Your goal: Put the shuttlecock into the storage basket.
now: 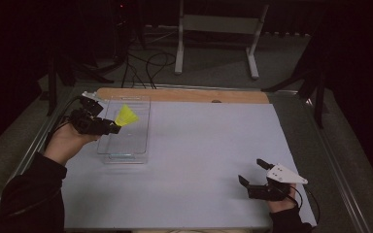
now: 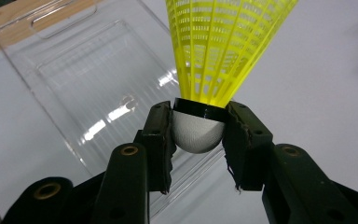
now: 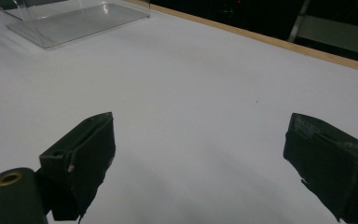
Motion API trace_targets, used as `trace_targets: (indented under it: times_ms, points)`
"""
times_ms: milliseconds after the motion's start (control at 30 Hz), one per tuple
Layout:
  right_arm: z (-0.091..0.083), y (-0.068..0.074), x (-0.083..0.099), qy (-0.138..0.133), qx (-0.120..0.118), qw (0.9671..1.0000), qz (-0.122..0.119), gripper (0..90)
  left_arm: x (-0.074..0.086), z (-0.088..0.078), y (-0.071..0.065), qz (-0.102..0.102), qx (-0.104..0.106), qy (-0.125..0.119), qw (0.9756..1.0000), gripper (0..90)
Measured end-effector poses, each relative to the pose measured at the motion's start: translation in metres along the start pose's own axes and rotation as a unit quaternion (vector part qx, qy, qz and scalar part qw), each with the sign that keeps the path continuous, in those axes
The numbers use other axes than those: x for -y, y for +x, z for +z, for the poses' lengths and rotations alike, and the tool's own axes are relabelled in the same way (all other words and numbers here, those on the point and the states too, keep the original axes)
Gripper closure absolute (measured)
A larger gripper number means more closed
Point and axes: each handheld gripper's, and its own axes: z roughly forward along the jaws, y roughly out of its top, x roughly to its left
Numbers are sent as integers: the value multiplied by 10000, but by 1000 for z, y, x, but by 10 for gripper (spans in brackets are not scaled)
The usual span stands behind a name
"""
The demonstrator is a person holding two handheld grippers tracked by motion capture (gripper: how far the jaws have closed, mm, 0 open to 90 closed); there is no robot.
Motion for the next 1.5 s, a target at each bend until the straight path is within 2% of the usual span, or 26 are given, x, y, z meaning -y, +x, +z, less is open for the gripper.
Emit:
trace_targets:
  times_ms: [67, 367, 433, 767, 1000, 1500]
  points:
    - [0, 0, 0, 3, 4, 10000, -12, 91, 3, -1, 2, -28, -97, -19, 9999, 639]
    - [0, 0, 0, -2, 5, 10000, -18, 91, 16, 0, 11, -330, -204, -149, 9991, 639]
    - [0, 0, 0, -4, 7, 10000, -20, 91, 19, 1, 14, -456, -235, -183, 9985, 639]
    - [0, 0, 0, 15, -7, 10000, -17, 91, 28, 11, 18, -563, -455, -273, 9970, 639]
    - [0, 1, 0, 30, -17, 10000, -1, 91, 36, 20, 23, -653, -450, -326, 9963, 639]
    - [1, 0, 1, 51, -43, 10000, -11, 91, 47, 44, 32, -744, -364, -267, 9962, 639]
